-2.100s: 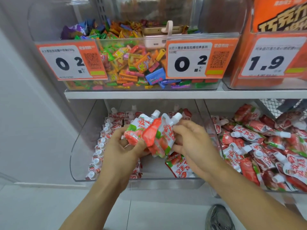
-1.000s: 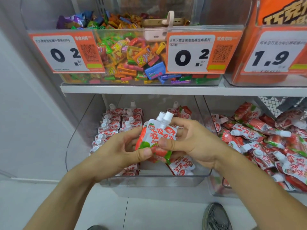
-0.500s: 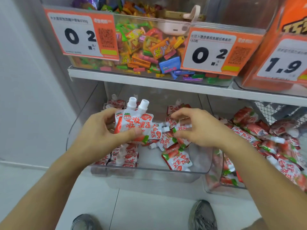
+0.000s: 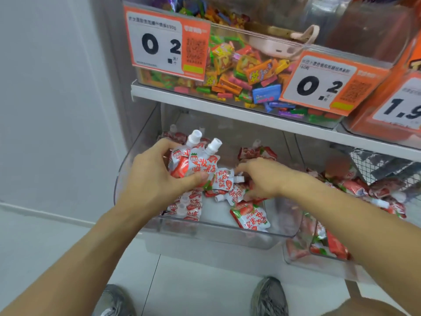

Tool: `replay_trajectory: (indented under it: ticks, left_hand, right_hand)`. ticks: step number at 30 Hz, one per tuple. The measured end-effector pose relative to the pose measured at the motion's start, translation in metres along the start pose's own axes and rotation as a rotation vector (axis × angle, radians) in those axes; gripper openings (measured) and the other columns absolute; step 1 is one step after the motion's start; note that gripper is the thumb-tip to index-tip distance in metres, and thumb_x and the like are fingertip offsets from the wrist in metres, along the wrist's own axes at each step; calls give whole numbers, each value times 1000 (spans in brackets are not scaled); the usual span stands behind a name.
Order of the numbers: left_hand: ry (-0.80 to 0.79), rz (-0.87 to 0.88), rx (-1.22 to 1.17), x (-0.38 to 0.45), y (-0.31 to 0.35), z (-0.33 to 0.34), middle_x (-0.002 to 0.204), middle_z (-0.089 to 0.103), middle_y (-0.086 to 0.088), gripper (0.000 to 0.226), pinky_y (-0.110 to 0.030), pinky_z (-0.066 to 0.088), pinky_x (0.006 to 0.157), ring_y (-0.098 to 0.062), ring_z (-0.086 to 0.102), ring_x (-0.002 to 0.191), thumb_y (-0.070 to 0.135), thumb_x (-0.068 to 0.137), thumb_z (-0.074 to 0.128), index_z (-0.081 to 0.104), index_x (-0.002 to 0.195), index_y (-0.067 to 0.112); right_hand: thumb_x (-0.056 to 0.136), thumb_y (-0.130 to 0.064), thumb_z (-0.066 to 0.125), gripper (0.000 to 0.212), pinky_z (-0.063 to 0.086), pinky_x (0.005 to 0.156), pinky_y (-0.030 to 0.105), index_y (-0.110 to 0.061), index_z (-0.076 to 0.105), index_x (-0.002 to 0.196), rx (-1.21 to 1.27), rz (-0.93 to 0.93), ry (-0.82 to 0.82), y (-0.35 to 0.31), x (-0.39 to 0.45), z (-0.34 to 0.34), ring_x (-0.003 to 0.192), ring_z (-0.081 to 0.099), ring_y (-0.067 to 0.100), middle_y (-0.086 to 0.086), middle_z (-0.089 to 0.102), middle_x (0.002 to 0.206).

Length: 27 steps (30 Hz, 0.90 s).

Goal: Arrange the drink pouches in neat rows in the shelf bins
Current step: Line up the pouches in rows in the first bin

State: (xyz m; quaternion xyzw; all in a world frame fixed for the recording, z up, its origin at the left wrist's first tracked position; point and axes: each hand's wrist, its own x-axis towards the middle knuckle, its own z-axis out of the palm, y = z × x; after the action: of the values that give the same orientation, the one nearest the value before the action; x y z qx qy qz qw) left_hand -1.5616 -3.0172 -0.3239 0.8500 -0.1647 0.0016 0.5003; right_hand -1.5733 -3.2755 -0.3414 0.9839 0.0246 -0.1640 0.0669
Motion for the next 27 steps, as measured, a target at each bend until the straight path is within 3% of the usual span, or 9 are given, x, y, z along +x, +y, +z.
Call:
replay_trajectory:
  ticks: [2, 4, 7, 10, 14, 16, 19, 24, 27]
  left_hand:
    - [-35, 11, 10, 1, -2, 5, 78, 64, 21, 58, -1, 43, 53, 17, 60, 69, 51, 54, 88, 59, 100, 30]
    - [-65, 27, 16, 1, -4, 10, 82, 67, 19, 61, -6, 48, 58, 10, 63, 69, 53, 53, 87, 60, 103, 30]
    - [-80, 48, 30, 0, -3, 17, 78, 65, 20, 62, -6, 47, 60, 11, 61, 69, 52, 52, 88, 62, 104, 29]
    - [-96, 53, 57, 0, -1, 20, 77, 61, 24, 63, -1, 43, 57, 18, 57, 68, 51, 52, 89, 63, 105, 30]
    - [-120, 62, 84, 3, -1, 22, 79, 60, 24, 65, -3, 45, 58, 14, 57, 70, 51, 53, 88, 62, 108, 30]
    - [-116, 64, 102, 5, -1, 23, 76, 57, 26, 64, -1, 42, 57, 16, 54, 68, 52, 52, 88, 61, 106, 30]
    - [-121, 61, 110, 7, -2, 23, 74, 55, 27, 65, 1, 40, 55, 16, 53, 65, 51, 52, 89, 60, 106, 31]
    - [-134, 62, 106, 8, 0, 23, 76, 55, 27, 64, 1, 40, 52, 13, 55, 67, 51, 53, 88, 59, 107, 32]
    - [-107, 59, 97, 7, 0, 22, 78, 57, 26, 66, -2, 40, 52, 10, 57, 68, 53, 53, 87, 61, 109, 30]
  right_hand:
    - [62, -56, 84, 83, 46, 85, 35, -24, 49, 130, -145, -12, 48, -1, -15, -5, 110, 54, 24, 0, 51, 122]
    - [64, -56, 84, 61, 47, 76, 33, -23, 58, 108, -115, -99, 121, -4, -26, -5, 97, 57, 18, -4, 58, 105]
    - [71, -43, 86, 38, 48, 69, 24, -21, 71, 98, 222, -119, -156, -6, -32, -4, 76, 64, 7, -8, 72, 87]
    - [75, -28, 85, 59, 44, 77, 19, -22, 63, 129, 143, -219, -288, -6, -25, 4, 92, 59, 6, -7, 67, 123]
    - [77, -3, 72, 78, 37, 101, 22, -31, 47, 146, 24, -352, -372, -2, -13, 17, 127, 46, 9, -7, 36, 157]
    - [74, -4, 75, 76, 39, 104, 27, -29, 52, 142, 13, -363, -363, 1, -9, 18, 130, 46, 17, -5, 46, 148]
    - [68, -11, 82, 69, 49, 88, 35, -26, 59, 131, 39, -358, -297, 2, -5, 12, 106, 55, 20, -2, 57, 124]
    - [72, -25, 85, 42, 51, 79, 37, -24, 67, 110, 8, -327, -317, 6, -10, 8, 94, 59, 23, 1, 59, 107]
    - [78, -34, 80, 34, 44, 64, 33, -20, 55, 97, 3, -277, -165, 7, -30, -6, 77, 53, 17, -3, 54, 93]
